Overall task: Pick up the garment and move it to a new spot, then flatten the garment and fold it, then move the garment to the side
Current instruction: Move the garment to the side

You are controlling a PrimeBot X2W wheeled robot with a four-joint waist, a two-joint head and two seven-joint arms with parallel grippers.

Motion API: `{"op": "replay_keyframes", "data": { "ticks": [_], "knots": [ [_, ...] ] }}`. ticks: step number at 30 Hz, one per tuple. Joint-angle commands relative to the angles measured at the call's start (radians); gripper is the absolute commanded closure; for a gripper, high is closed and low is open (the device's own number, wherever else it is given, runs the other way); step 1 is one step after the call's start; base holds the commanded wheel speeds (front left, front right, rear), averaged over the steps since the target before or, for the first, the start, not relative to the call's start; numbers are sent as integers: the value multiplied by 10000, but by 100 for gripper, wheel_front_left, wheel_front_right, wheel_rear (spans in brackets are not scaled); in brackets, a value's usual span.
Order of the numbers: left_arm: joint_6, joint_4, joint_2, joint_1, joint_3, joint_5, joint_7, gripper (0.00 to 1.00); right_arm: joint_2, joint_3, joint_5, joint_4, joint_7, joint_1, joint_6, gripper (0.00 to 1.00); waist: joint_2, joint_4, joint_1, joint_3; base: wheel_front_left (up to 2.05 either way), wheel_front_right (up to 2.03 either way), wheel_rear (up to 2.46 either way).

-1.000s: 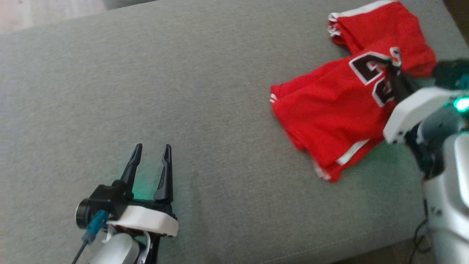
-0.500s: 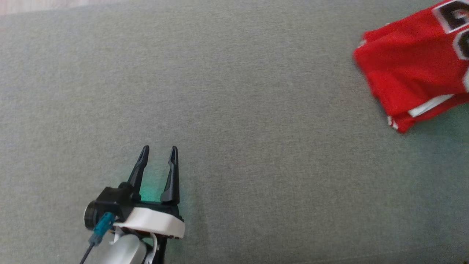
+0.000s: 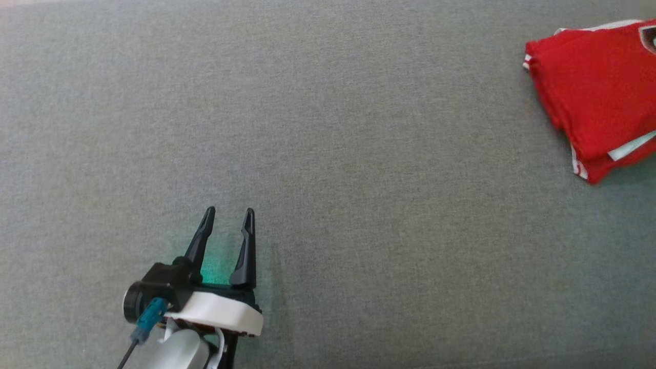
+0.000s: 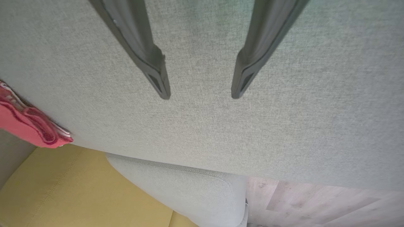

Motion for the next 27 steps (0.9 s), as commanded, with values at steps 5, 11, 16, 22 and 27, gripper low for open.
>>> {"op": "replay_keyframes", "data": {
  "ticks": [5,11,16,22,27],
  "knots": [
    [54,-304,206,-230,271,120,-35,0,429,257,-132,-78,-572,-56,65,0,0,-127,-1,-196,0,0,0],
    [164,-425,334,-179,406,64,-31,0,779,737,-99,-368,-1369,53,65,0,0,-185,-1,-652,0,0,0],
    [357,-430,465,-74,724,-88,-52,0,1250,1147,-38,-709,-2084,369,65,0,0,-109,-1,-1329,0,0,0],
    [519,-311,546,292,1066,-377,-79,0,1895,1536,196,-1124,-2821,1316,65,0,0,47,-1,-2177,0,0,0],
    [600,-146,632,880,1270,-666,-96,0,2916,1483,8,-1866,-3495,2989,65,0,0,337,-1,-3000,0,0,0]
  ]
}}
